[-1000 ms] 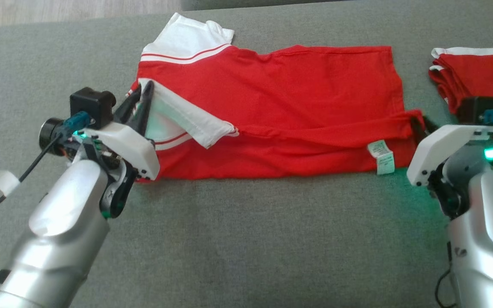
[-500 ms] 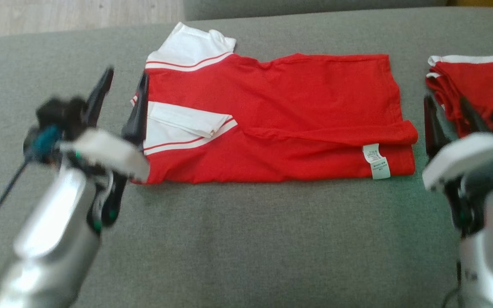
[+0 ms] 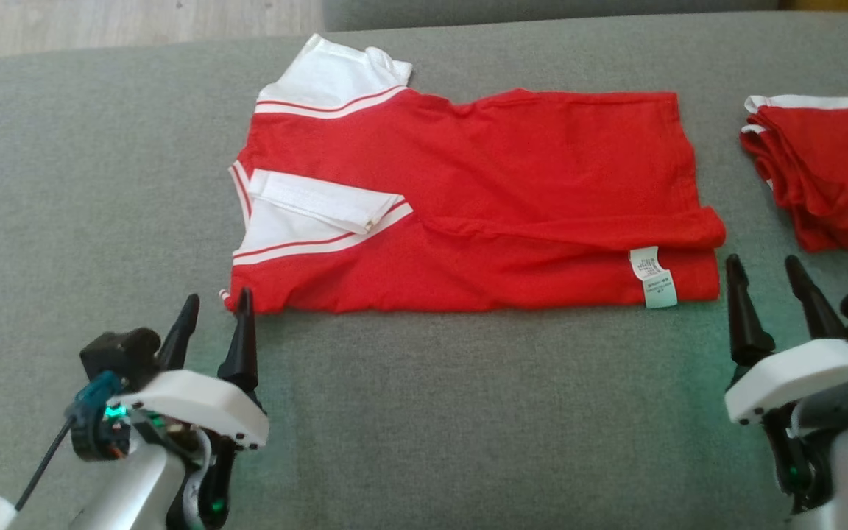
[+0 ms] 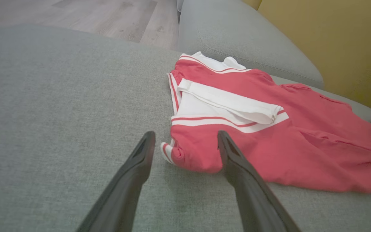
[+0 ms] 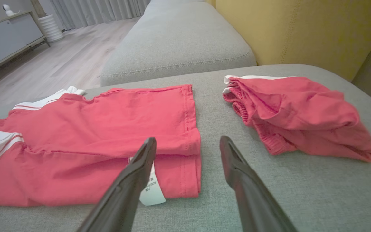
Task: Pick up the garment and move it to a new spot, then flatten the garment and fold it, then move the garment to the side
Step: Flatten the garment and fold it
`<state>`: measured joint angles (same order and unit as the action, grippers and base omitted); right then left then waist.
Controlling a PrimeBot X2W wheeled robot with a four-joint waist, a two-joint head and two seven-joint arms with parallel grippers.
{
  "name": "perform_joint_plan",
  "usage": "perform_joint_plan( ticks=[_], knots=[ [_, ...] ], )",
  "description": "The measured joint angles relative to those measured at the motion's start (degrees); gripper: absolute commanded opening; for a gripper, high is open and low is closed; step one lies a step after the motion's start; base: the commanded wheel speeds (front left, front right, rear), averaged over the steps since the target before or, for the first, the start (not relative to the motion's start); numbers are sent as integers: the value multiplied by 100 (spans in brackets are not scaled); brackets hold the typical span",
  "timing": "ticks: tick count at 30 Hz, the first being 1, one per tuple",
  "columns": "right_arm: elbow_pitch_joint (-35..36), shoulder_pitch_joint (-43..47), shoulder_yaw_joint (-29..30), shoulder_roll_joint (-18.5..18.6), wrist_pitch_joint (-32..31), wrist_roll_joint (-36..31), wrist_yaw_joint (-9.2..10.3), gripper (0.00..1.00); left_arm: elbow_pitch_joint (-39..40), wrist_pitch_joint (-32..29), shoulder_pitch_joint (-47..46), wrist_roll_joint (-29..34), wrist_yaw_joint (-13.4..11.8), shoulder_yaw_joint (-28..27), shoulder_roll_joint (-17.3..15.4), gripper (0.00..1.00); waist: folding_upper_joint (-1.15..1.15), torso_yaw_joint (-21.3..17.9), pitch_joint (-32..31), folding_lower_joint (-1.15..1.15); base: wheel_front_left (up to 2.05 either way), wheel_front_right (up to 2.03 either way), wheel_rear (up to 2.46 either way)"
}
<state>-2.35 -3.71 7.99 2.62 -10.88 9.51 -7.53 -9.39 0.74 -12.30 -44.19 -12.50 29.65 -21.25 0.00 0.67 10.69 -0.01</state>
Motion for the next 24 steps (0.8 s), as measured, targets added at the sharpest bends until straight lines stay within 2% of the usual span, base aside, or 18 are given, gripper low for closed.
perform_joint_plan(
  ticks=[2, 11, 12, 13, 14, 15, 16, 17, 18, 19, 22, 23, 24],
  knots=[
    [0, -4, -63, -2, 38, 10, 0, 100, -54, -25, -12, -122, -65, -44, 88, 100, 0, -28, 45, 0, 0, 0, 0],
    [-347, -75, -182, -2, 55, 64, 0, 100, -553, -60, -126, -358, -15, -189, 247, 100, 0, -168, 307, 1, 0, 0, 0],
    [-416, -111, -181, -2, 55, 67, 0, 100, -590, -60, -167, -386, -5, -198, 265, 92, 0, -179, 336, 1, 0, 0, 0],
    [-490, -171, -182, -3, 55, 68, 0, 100, -623, -59, -204, -425, 0, -212, 289, 70, 0, -187, 366, 1, 0, 0, 0],
    [-560, -237, -180, -3, 56, 75, 0, 100, -650, -58, -242, -458, 41, -223, 323, 70, 0, -194, 395, 1, 0, 0, 0],
    [-628, -312, -180, -3, 57, 97, 0, 100, -677, -56, -279, -501, 75, -236, 359, 51, 0, -199, 424, 1, 0, 0, 0],
    [-864, -531, -180, -3, 85, 102, 0, 100, -721, -5, -334, -542, 147, -276, 423, 38, 0, -205, 503, 1, 0, 0, 0],
    [-953, -583, -183, -3, 85, 102, 0, 100, -733, 24, -354, -588, 153, -301, 452, 16, 0, -201, 526, 1, 0, 0, 0],
    [-1044, -627, -183, -3, 81, 109, 0, 100, -747, 53, -384, -623, 196, -325, 480, 4, 0, -194, 546, 1, 0, 0, 0],
    [-1148, -662, -185, -3, 71, 142, 0, 100, -754, 94, -416, -633, 200, -343, 512, 0, 0, -185, 565, 1, 0, 0, 0],
    [-1450, -726, -230, -2, -40, 185, 0, 100, -823, 147, -499, -633, 249, -346, 563, 0, 0, -152, 599, 1, 0, 0, 0],
    [-1529, -748, -247, -2, -93, 234, 0, 95, -831, 190, -518, -633, 253, -346, 565, 0, 0, -138, 606, 1, 0, 0, 0],
    [-1584, -761, -263, -2, -99, 301, 0, 84, -831, 197, -527, -633, 293, -346, 567, 0, 0, -124, 609, 1, 0, 0, 0]
  ],
)
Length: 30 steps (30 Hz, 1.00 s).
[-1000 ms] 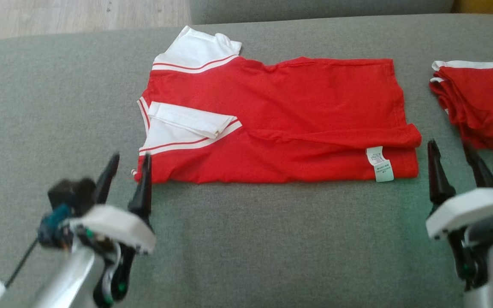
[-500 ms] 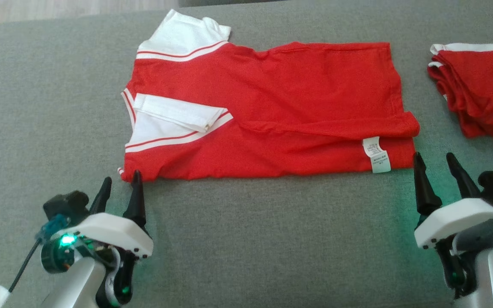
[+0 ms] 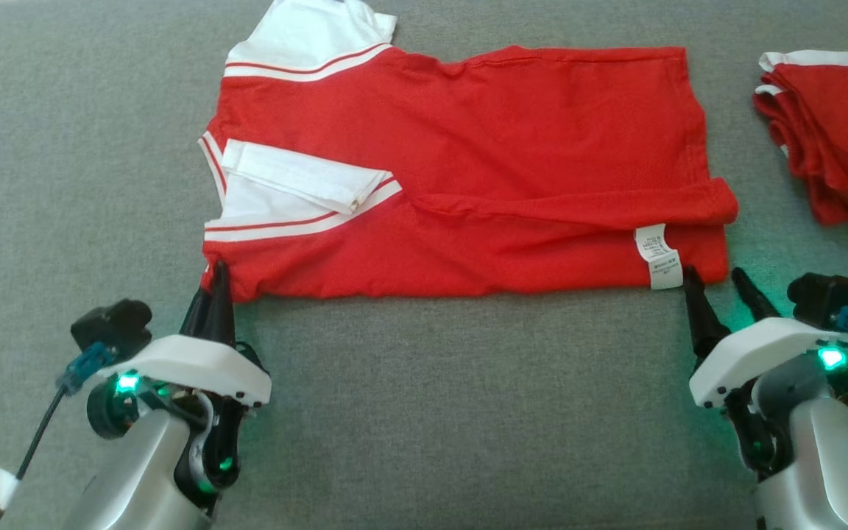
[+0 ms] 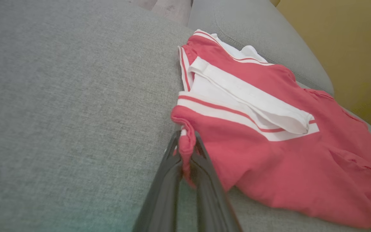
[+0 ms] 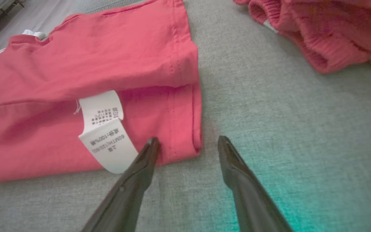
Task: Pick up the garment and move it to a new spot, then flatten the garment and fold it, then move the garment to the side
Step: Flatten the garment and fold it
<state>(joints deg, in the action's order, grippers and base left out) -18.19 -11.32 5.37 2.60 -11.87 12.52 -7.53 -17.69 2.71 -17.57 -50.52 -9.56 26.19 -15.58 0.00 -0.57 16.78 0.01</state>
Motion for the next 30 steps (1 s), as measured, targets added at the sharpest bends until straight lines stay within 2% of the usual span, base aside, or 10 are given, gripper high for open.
perform_joint_plan(
  ticks=[1, 2, 3, 4, 10, 20, 24, 30],
  knots=[
    [-40, -13, -10, 0, -2, 63, 0, 53, 0, 38, 1, 0, 9, 1, 1, 0, 0, 14, -2, 0, 0, 0, 0],
    [-67, -30, -7, 1, -2, 114, 0, 33, 8, 77, 1, 1, 24, 1, 2, 0, 0, 28, -7, 0, 0, 0, 0],
    [-93, -51, -4, 1, -2, 156, 0, 22, 18, 122, 1, 1, 52, 1, 2, 0, 0, 41, -15, 0, 0, 0, 0],
    [-119, -80, -4, 1, -14, 235, 0, 0, 40, 156, 1, 5, 56, 0, 1, 0, 0, 54, -28, 0, 0, 0, 0],
    [13, -240, 108, 0, -79, 465, 0, 0, 375, 265, 1, 22, 99, -7, -22, 0, 0, 121, -166, 0, 0, 0, 0],
    [1123, -180, 475, 0, -843, 655, 0, 0, 1503, 303, 98, 120, -29, -26, -253, 0, 0, 207, -485, -1, 0, 0, 0],
    [1636, 208, 603, 0, -1162, 656, 0, 0, 1967, 229, 549, 119, -180, -20, -394, 0, 0, 225, -618, -1, 0, 0, 0],
    [1898, 1177, 619, -8, -1345, 738, 0, 0, 2221, 215, 1540, 53, -379, 59, -420, 0, 0, 214, -754, -1, 0, 0, 0]
  ],
)
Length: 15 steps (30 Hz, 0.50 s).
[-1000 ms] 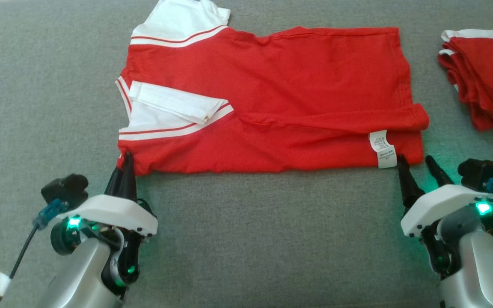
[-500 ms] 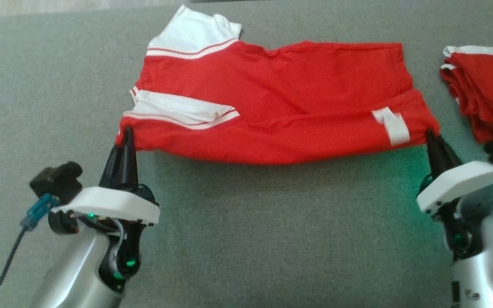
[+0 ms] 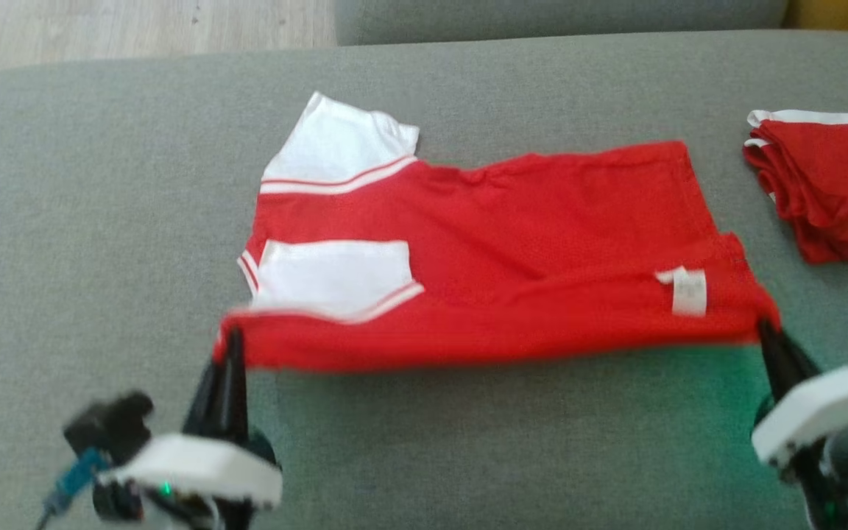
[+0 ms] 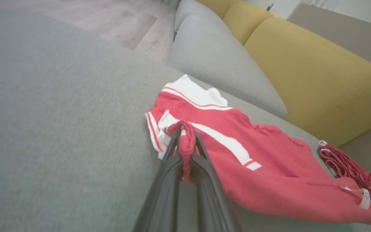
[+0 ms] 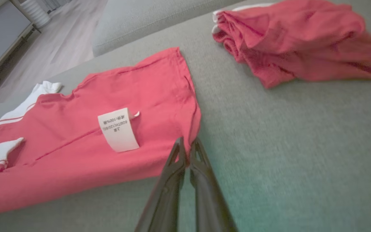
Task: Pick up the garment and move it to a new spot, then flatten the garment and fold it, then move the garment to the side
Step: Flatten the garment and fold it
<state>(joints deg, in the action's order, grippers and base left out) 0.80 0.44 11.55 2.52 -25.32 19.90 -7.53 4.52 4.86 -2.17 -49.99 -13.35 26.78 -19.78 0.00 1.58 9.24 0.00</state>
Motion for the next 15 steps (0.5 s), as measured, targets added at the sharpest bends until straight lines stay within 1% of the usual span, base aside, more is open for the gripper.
perform_joint_plan(
  ticks=[6, 10, 11, 12, 13, 14, 15],
  knots=[
    [-77, 553, 1, -10, 111, 146, 0, 0, -44, 86, 628, -120, -77, 93, 23, 0, 0, -48, -72, 0, 0, 0, 0],
    [-328, 617, -32, -19, 312, 178, 0, 0, -246, 82, 730, -149, -93, 116, 23, 0, 0, -97, -64, 0, 0, 0, 0],
    [-377, 617, -43, -19, 374, 177, 0, 0, -294, 74, 731, -151, -130, 125, 23, 0, 0, -110, -54, 0, 0, 0, 0],
    [-420, 616, -54, -21, 436, 175, 0, 24, -339, 67, 733, -152, -135, 130, 23, 0, 0, -121, -44, 0, 0, 0, 0],
    [-464, 616, -60, -21, 480, 168, 0, 41, -378, 66, 737, -152, -136, 131, 23, 0, 0, -130, -35, 0, 0, 0, 0],
    [-499, 616, -60, -23, 533, 168, 0, 71, -419, 67, 744, -152, -140, 130, 22, 0, 0, -138, -30, 0, 0, 0, 0],
    [-521, 616, -59, -25, 604, 163, 0, 100, -452, 69, 759, -151, -157, 130, 19, 31, 0, -146, -25, 0, 0, 0, 0]
  ],
)
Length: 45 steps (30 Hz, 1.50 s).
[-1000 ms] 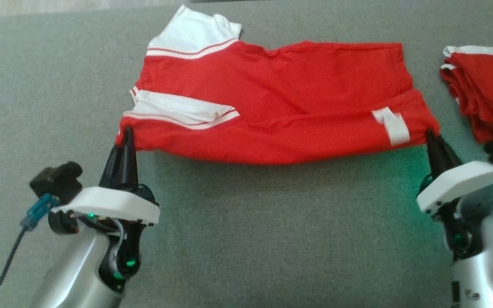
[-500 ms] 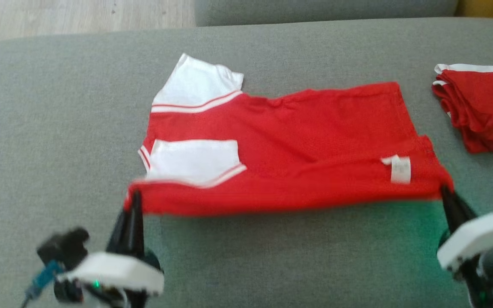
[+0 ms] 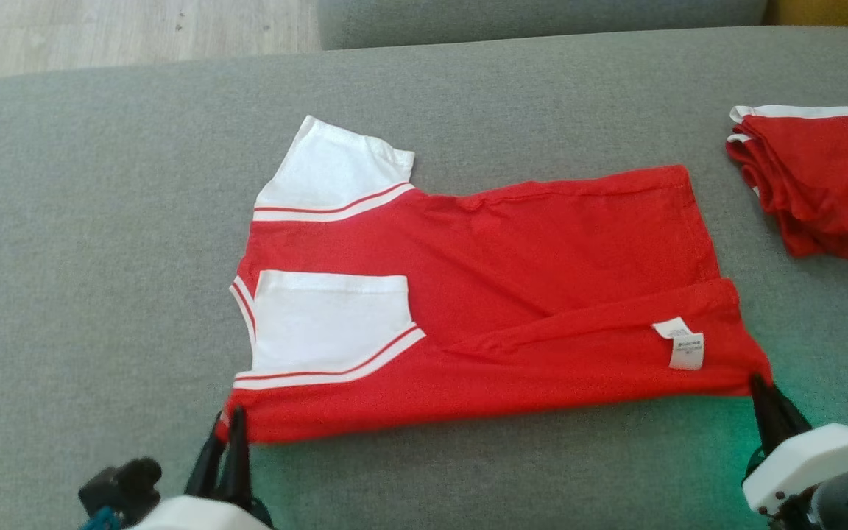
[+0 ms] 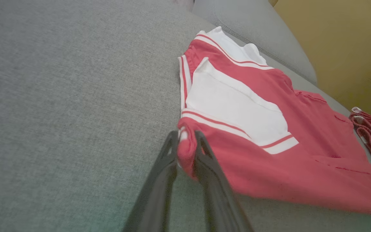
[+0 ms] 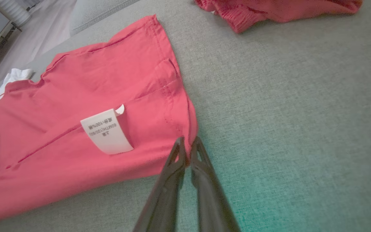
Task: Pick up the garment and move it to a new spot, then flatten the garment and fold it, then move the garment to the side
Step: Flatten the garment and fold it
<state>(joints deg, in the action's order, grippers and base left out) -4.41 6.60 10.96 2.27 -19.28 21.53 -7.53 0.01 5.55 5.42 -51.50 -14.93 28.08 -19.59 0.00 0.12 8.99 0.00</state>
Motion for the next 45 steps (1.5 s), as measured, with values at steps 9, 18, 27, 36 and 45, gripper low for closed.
perform_joint_plan(
  ticks=[9, 18, 27, 36, 45],
  knots=[
    [147, -4, 136, 0, 341, -187, 0, 100, 94, 182, 175, 245, -126, -33, -222, 100, 0, -49, 1, 0, 0, 0, 0],
    [746, -630, -34, 1, 328, -621, 0, 100, 632, -605, -1724, 1001, -33, -53, -1098, 100, 0, -64, 221, 1, 0, 0, 0],
    [880, -1937, -710, 35, 230, -1096, 0, 100, 133, -1660, -4331, 1539, 644, 175, -1385, 100, 0, -304, 816, 2, 0, 0, 0],
    [832, -2649, -1268, 156, 265, -1103, 0, 100, -1198, -2606, -5454, 1626, 1324, 558, -1459, 100, 0, -768, 1563, 2, 0, 0, 0],
    [861, -2940, -1451, 214, 323, -1084, 0, 100, -1942, -3177, -5785, 1446, 1493, 603, -1569, 100, 0, -1225, 2135, 1, 0, 0, 0]
  ],
)
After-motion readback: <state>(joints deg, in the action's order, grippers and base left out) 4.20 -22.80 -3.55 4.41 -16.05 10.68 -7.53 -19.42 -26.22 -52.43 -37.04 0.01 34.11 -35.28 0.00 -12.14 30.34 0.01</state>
